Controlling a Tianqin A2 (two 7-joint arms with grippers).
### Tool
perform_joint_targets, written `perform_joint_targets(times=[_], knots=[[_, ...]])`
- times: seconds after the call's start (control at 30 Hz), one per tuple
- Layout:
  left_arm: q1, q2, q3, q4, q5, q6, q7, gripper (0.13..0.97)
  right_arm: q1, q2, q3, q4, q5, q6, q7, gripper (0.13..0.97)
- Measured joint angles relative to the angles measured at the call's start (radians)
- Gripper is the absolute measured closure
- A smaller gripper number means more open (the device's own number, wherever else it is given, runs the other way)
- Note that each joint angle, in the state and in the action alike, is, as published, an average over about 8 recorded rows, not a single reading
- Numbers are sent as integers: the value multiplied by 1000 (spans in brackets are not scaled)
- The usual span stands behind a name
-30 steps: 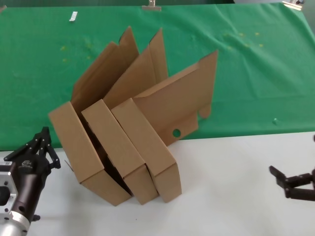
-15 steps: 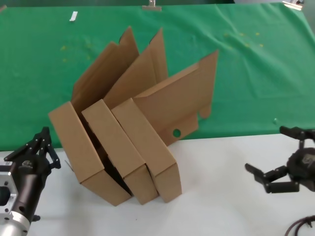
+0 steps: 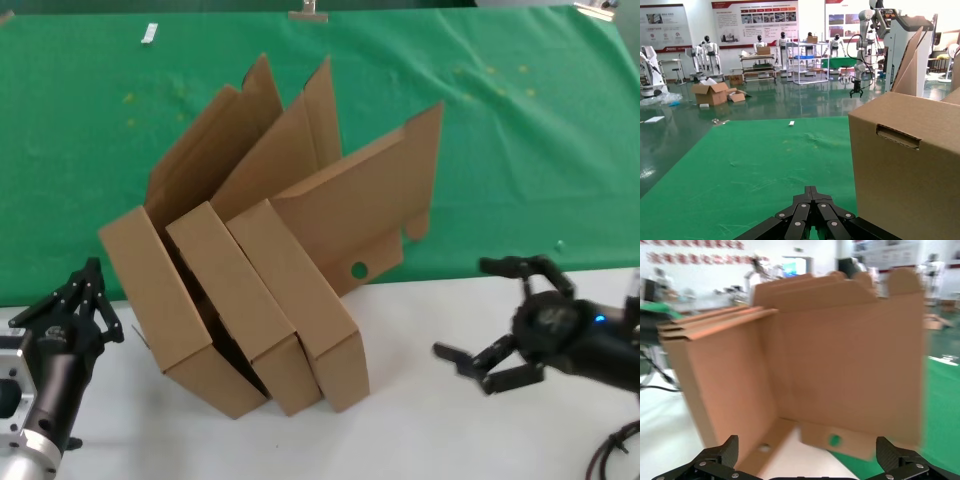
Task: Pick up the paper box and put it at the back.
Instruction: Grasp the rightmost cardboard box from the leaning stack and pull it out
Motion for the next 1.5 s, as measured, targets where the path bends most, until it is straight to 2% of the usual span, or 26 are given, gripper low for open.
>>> perform_joint_targets(times=[0.37,0.53,0.7,0.97,1.17,1.5], knots=[[0,0,0,0,0,0,0,953,268,-171,-142,-454,-106,-270,-192,129],[0,0,0,0,0,0,0,953,388,-230,-164,-686,-158,-327,-296,129],[0,0,0,0,0,0,0,953,476,-268,-164,-844,-195,-346,-368,129],[0,0,0,0,0,0,0,953,529,-299,-149,-925,-237,-338,-400,129],[0,0,0,0,0,0,0,953,542,-313,-138,-938,-261,-320,-402,129],[0,0,0,0,0,0,0,953,549,-328,-121,-943,-289,-298,-403,175]])
